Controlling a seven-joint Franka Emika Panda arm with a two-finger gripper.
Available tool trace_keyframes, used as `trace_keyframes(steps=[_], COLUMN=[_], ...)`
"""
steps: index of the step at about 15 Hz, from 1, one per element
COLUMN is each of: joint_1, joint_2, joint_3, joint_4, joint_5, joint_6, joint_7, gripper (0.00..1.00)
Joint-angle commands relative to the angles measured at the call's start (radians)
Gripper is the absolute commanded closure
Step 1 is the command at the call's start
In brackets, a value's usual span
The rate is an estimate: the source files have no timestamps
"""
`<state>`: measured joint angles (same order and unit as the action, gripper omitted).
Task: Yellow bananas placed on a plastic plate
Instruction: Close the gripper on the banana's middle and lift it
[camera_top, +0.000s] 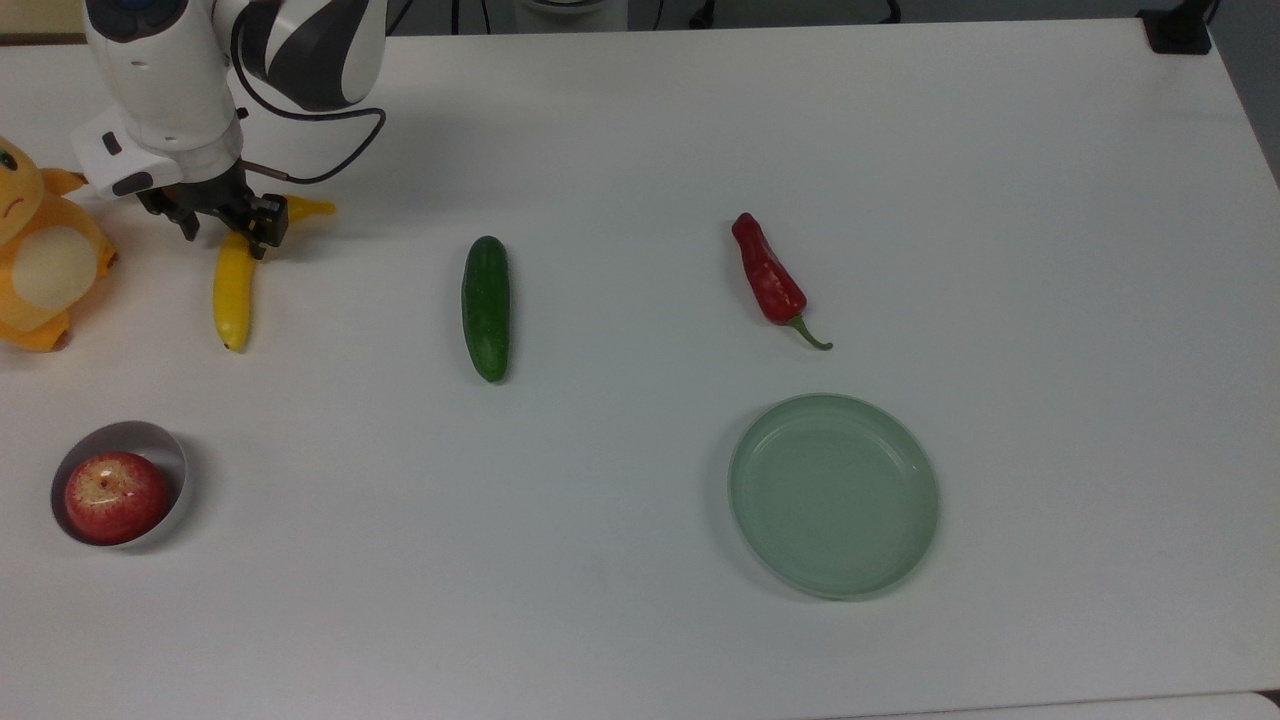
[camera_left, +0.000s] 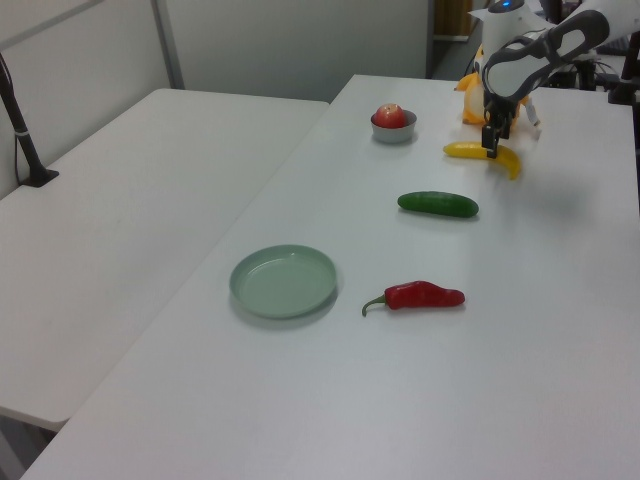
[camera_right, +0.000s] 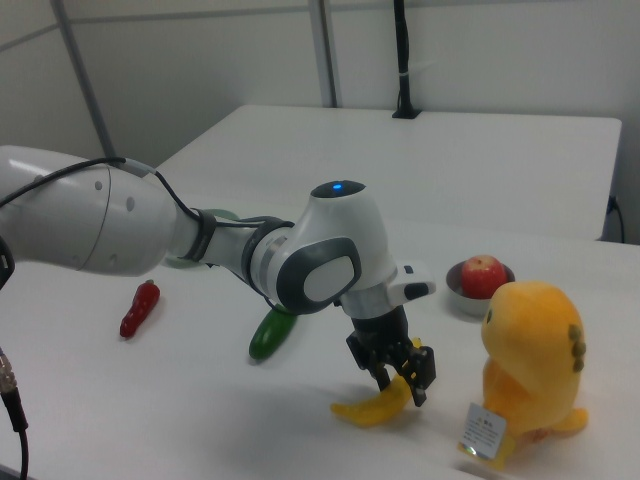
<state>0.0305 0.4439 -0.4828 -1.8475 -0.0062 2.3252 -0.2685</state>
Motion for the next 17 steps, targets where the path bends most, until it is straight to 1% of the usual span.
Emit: trace_keyframes(steps=[1,3,9,11,13,15,16,17], joint_1=[0.003,0.003,0.014,0.028,0.029,0.029,0.029,0.029], joint_2=[-0.008,-0.008,-0.020,-0.036,-0.071,-0.105,-0.137,-0.152], joint_3=[0.001,0.003,0.004,0.015,0.036,0.062,0.100,0.124], joint_4=[-0.027,-0.027,-0.019,-0.013,0.011,0.016,0.017,0.028], joint_5=[0.020,0.023,0.026,0.034,0.067,0.074,0.106,0.118], joint_6=[0.028,0.028,0.013,-0.009,-0.079,-0.115,-0.118,-0.119], joint_7=[-0.008,-0.008,0.002,0.005,0.002,0.006,0.021,0.035], gripper=[0.89,1.00,1.00,1.00,1.00,1.00,1.00,1.00])
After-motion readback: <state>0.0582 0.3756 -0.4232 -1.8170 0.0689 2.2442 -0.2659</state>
